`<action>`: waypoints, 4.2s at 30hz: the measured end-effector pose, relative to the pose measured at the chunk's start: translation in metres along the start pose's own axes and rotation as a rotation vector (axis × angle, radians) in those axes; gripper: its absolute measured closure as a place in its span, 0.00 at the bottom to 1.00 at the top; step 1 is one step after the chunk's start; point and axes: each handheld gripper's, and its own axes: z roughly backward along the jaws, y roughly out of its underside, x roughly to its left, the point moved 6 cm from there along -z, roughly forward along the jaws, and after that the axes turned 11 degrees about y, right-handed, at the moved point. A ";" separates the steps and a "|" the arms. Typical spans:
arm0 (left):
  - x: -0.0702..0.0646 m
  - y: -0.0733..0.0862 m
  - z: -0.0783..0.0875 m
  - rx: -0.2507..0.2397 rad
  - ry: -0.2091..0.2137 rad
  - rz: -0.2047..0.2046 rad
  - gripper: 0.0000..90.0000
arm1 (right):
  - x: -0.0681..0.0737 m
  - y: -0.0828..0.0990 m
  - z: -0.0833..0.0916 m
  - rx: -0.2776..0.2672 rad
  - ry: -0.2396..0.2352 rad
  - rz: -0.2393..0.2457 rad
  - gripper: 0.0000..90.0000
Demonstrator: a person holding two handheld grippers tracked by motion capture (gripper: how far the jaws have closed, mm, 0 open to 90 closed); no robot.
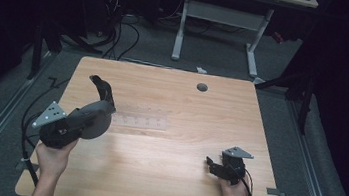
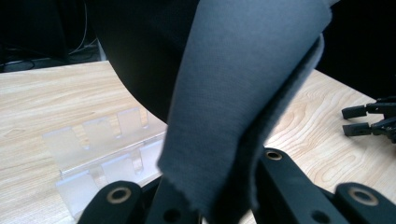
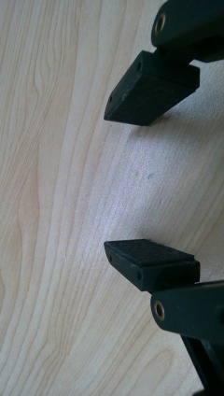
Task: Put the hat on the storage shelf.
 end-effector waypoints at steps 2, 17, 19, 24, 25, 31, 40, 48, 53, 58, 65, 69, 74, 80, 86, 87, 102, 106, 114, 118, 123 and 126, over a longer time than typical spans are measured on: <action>0.002 -0.002 0.000 0.000 -0.001 0.011 0.94 | 0.000 0.000 0.000 0.000 0.000 0.001 0.35; 0.025 -0.025 -0.007 -0.043 -0.049 -0.025 0.94 | 0.000 0.000 0.000 -0.001 -0.002 0.002 0.35; 0.030 -0.027 -0.008 -0.044 -0.062 -0.030 0.94 | 0.001 0.000 0.000 -0.001 -0.002 0.002 0.35; 0.040 -0.029 -0.015 -0.045 -0.084 -0.053 0.94 | 0.000 0.000 0.000 -0.002 -0.002 0.003 0.35; 0.042 -0.030 -0.016 -0.046 -0.089 -0.056 0.94 | 0.000 0.000 0.000 -0.001 -0.002 0.003 0.35; 0.053 -0.030 -0.026 -0.037 -0.132 -0.109 0.94 | 0.000 0.000 0.000 -0.002 -0.002 0.002 0.35; 0.066 -0.028 -0.037 -0.023 -0.169 -0.141 0.94 | 0.000 0.000 0.000 -0.001 -0.002 0.001 0.35; 0.075 -0.026 -0.039 -0.027 -0.204 -0.153 0.94 | 0.000 0.000 0.001 0.000 -0.002 -0.003 0.35; 0.081 -0.023 -0.041 -0.027 -0.225 -0.149 0.94 | 0.000 0.000 0.001 0.000 -0.003 -0.004 0.35; 0.087 -0.022 -0.042 -0.026 -0.244 -0.151 0.94 | 0.000 0.000 0.001 0.000 -0.003 -0.004 0.35; 0.092 -0.020 -0.043 -0.032 -0.254 -0.149 0.94 | 0.001 0.000 0.001 0.000 -0.002 -0.003 0.35; 0.095 -0.017 -0.044 -0.036 -0.258 -0.136 0.94 | 0.001 0.000 0.001 0.000 -0.002 -0.003 0.35; 0.100 -0.009 -0.047 -0.015 -0.273 -0.137 0.94 | 0.001 0.001 0.001 0.000 -0.001 -0.002 0.35; 0.100 -0.003 -0.051 0.000 -0.274 -0.151 0.94 | 0.000 0.001 0.001 -0.001 -0.001 0.001 0.35; 0.104 -0.001 -0.050 -0.012 -0.268 -0.117 0.94 | 0.001 0.001 0.001 0.000 -0.001 -0.001 0.35; 0.104 0.000 -0.049 -0.019 -0.263 -0.109 0.94 | 0.001 0.001 0.001 0.000 -0.001 -0.001 0.35; 0.102 0.006 -0.046 0.010 -0.260 -0.071 0.87 | 0.001 0.001 0.001 0.001 -0.001 -0.001 0.35; 0.102 0.005 -0.043 0.023 -0.277 -0.058 0.79 | 0.001 0.001 0.001 0.000 -0.001 -0.001 0.35; 0.101 0.004 -0.039 0.030 -0.320 -0.067 0.54 | 0.001 0.001 0.001 0.000 -0.004 0.002 0.34; 0.101 0.002 -0.033 0.007 -0.328 -0.052 0.50 | 0.001 0.001 0.001 0.001 -0.004 0.001 0.34; 0.097 -0.002 -0.018 -0.019 -0.333 -0.041 0.48 | 0.001 0.001 0.001 0.001 -0.003 0.001 0.34; 0.094 -0.003 -0.014 -0.025 -0.328 -0.036 0.47 | 0.001 0.001 0.001 0.001 -0.003 0.001 0.34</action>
